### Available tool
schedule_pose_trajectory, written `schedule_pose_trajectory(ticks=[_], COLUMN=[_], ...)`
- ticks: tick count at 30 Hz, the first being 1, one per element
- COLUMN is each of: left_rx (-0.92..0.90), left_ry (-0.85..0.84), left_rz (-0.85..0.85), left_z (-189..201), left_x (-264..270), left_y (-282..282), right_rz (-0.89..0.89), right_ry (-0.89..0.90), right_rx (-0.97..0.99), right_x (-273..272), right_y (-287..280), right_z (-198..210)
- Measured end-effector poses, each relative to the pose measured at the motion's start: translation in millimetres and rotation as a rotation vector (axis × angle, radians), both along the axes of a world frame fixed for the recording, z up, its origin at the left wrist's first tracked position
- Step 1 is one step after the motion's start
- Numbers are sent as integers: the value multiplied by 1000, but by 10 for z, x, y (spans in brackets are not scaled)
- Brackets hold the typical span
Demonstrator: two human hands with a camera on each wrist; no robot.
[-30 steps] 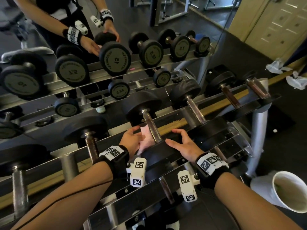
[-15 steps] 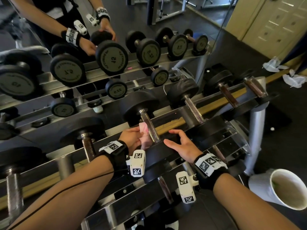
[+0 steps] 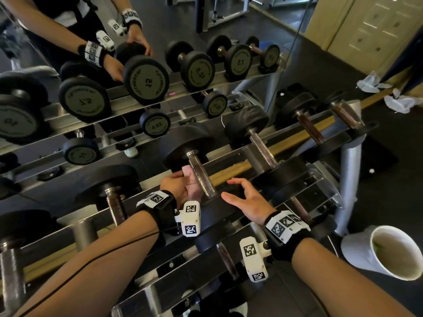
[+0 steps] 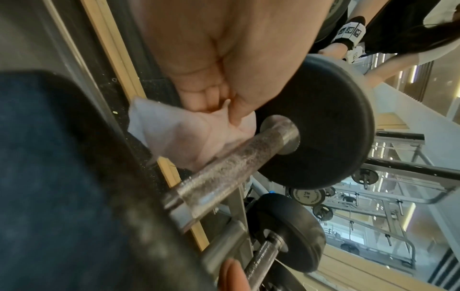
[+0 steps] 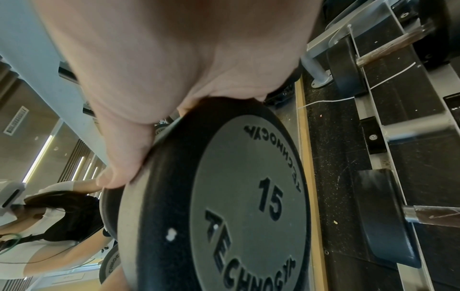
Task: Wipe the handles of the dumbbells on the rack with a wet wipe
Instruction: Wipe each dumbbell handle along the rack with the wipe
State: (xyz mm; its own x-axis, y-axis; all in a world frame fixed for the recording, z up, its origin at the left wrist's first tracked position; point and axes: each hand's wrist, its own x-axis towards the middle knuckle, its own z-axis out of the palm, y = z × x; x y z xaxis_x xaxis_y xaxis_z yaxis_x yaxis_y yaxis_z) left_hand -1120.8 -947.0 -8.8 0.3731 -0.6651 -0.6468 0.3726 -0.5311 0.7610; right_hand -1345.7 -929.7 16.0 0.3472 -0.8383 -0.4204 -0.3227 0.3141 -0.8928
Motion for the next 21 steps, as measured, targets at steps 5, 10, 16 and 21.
schedule_pose_trajectory(ticks=[5, 10, 16, 21], left_rx=[-141, -184, -149, -148], left_ry=[-40, -54, -98, -84], left_rz=[-99, -102, -239, -73], left_z=[84, 61, 1, -1], left_x=[-125, -106, -4, 81], left_y=[33, 144, 192, 60], right_rz=[-18, 0, 5, -3], right_ry=[-9, 11, 27, 6], right_rx=[10, 3, -22, -12], right_x=[11, -2, 5, -6], right_y=[-7, -7, -1, -4], right_z=[-19, -8, 5, -26])
